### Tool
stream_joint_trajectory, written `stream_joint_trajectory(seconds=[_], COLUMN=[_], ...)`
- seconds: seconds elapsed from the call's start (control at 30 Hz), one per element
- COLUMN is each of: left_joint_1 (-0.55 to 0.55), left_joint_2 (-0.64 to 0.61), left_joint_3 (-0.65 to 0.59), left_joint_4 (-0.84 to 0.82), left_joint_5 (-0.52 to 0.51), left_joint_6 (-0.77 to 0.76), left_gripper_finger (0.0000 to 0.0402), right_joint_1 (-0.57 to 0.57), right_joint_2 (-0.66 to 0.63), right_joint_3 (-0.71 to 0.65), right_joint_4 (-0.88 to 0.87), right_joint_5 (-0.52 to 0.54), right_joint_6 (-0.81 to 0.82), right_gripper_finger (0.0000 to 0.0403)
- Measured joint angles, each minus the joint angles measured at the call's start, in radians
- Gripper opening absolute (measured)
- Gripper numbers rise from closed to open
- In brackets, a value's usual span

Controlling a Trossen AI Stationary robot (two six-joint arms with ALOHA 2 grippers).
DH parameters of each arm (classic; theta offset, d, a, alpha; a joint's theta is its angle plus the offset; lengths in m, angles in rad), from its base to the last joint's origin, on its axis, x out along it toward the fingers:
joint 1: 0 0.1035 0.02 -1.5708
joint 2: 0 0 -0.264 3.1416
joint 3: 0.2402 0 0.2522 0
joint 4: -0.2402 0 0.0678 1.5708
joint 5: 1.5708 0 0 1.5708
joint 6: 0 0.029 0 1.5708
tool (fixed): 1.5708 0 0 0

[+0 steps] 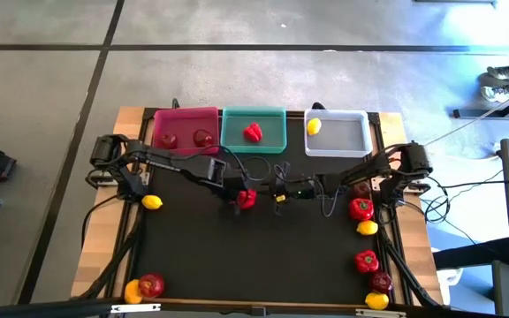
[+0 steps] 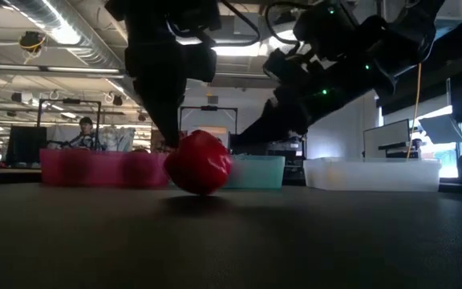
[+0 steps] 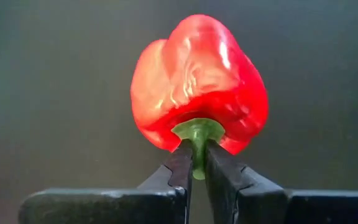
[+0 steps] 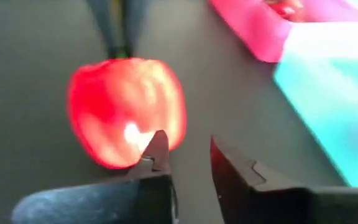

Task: Sort produce into baskets
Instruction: Put the red bell pepper into the green bin

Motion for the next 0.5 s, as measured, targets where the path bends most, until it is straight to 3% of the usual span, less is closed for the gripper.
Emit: stream_joint_trajectory(seconds=[0.37, 0.5], left_joint_1=[0.000, 0.000], left_joint_2=[0.000, -0.001], left_joint_3=[0.000, 0.000], left_joint_4=[0.003, 0.003], left_joint_5=[0.000, -0.004], left_joint_6=[-0.007, -0.018], left_gripper_finger=[0.0036, 0.0037], right_joint_1=[-0.001, 0.000], right_joint_2=[0.000, 0.000], right_joint_3=[0.000, 0.000], right_joint_4=[0.065, 0.060], right_joint_5=[0.029, -0.012], right_joint_6=[0.000, 0.001], right_gripper_finger=[0.0009, 0.0001])
